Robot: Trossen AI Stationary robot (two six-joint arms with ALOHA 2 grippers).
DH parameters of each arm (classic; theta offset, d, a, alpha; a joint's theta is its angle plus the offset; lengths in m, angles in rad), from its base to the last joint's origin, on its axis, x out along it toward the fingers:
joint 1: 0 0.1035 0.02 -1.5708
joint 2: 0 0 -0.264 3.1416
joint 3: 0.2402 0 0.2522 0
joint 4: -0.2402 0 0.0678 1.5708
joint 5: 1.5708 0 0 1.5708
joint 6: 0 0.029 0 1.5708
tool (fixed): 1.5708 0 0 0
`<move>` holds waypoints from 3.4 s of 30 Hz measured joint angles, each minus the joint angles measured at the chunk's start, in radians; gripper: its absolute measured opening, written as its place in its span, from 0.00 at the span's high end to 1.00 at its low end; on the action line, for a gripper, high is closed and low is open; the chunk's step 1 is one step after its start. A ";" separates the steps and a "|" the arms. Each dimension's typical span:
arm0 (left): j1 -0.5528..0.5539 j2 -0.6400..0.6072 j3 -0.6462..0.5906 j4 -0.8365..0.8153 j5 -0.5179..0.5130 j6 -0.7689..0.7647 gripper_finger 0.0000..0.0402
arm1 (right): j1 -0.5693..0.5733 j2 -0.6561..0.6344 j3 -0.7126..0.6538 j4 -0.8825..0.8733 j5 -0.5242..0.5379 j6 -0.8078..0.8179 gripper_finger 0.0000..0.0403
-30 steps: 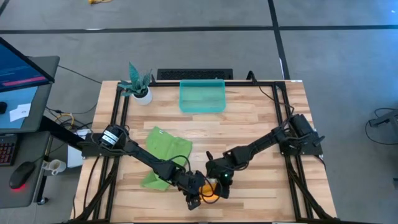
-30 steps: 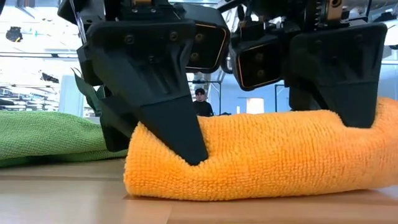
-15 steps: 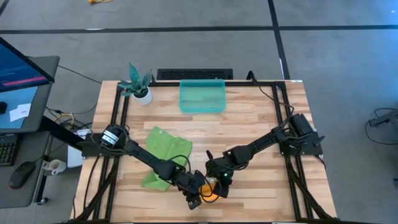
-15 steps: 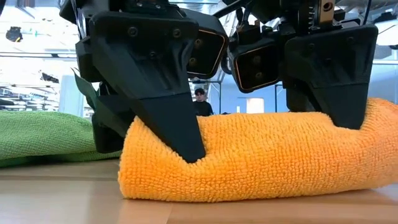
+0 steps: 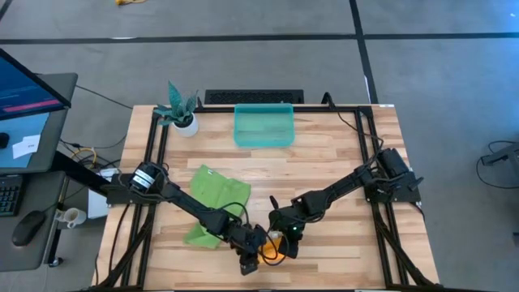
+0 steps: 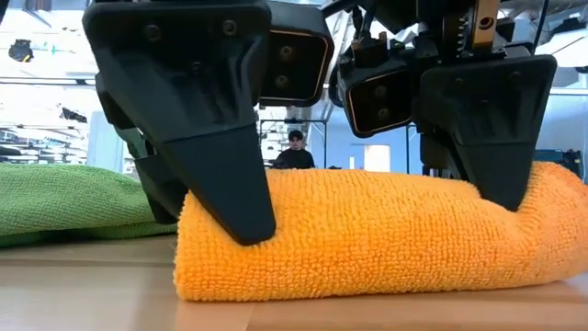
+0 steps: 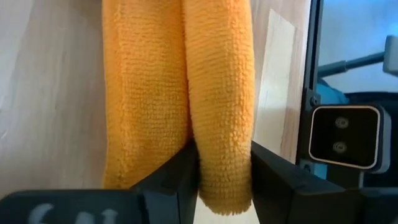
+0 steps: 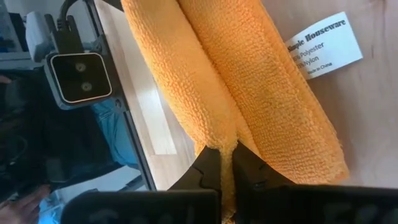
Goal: Roll microfiber towels into tight, uniform cylinder then place into a basket
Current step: Roll the orange microfiber cloth
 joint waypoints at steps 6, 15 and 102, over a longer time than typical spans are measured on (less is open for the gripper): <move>-0.002 -0.031 -0.002 -0.059 -0.025 0.041 0.71 | 0.000 -0.001 0.000 -0.015 0.010 -0.008 0.94; -0.046 -0.081 -0.003 -0.198 -0.177 0.088 0.71 | 0.000 -0.002 -0.001 -0.032 0.030 -0.024 0.93; -0.067 0.032 0.007 -0.029 -0.473 0.284 0.92 | -0.021 0.000 0.002 -0.056 0.021 0.036 0.87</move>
